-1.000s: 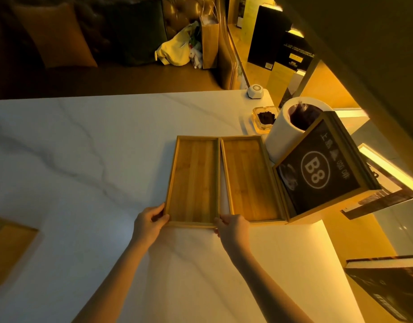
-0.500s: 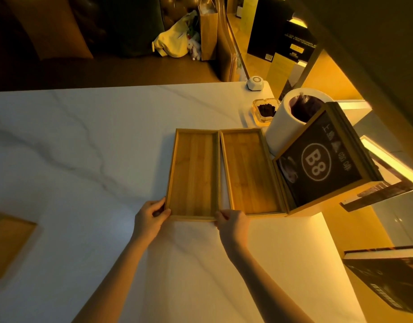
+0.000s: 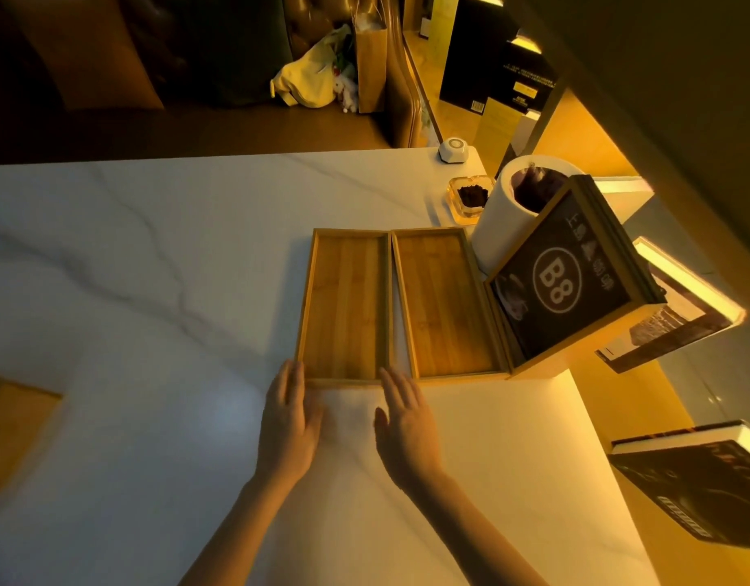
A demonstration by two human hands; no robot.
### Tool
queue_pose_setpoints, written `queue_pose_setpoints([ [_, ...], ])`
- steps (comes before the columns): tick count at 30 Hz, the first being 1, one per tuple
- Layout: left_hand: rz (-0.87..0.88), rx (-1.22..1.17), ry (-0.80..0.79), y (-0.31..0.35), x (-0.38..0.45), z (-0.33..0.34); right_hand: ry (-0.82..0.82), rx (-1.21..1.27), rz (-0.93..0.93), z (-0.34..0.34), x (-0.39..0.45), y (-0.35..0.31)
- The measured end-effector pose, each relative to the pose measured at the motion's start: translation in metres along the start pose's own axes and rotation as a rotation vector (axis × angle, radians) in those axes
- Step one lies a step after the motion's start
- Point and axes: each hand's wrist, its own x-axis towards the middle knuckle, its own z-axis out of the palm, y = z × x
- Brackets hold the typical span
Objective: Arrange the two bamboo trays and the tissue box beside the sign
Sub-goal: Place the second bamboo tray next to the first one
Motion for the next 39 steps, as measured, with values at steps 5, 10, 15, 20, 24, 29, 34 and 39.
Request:
queue_pose_setpoints([
  [5, 0.005, 0.183, -0.041, 0.002, -0.011, 0.007, -0.222, -0.168, -0.065, 0.014, -0.005, 0.008],
  [10, -0.008, 0.222, -0.073, -0.002, -0.009, 0.011, -0.221, -0.266, -0.047, 0.023, -0.006, 0.012],
  [15, 0.002, 0.218, -0.076, 0.001, -0.007, 0.015, -0.146, -0.296, -0.109, 0.024, -0.004, 0.02],
  [20, 0.015, 0.216, -0.058, 0.0, -0.008, 0.018, -0.138, -0.345, -0.059, 0.024, -0.002, 0.021],
  [24, 0.033, 0.203, -0.08, -0.001, -0.01, 0.02, -0.153, -0.371, -0.046, 0.02, -0.003, 0.024],
  [29, 0.064, 0.198, -0.068, -0.004, -0.011, 0.023, -0.17, -0.396, -0.055, 0.013, -0.004, 0.026],
  [34, 0.075, 0.176, -0.061, -0.004, -0.011, 0.025, -0.179, -0.397, -0.052, 0.011, -0.004, 0.028],
  [39, 0.095, 0.162, -0.077, -0.001, -0.015, 0.028, -0.186, -0.436, -0.067, 0.007, -0.004, 0.036],
])
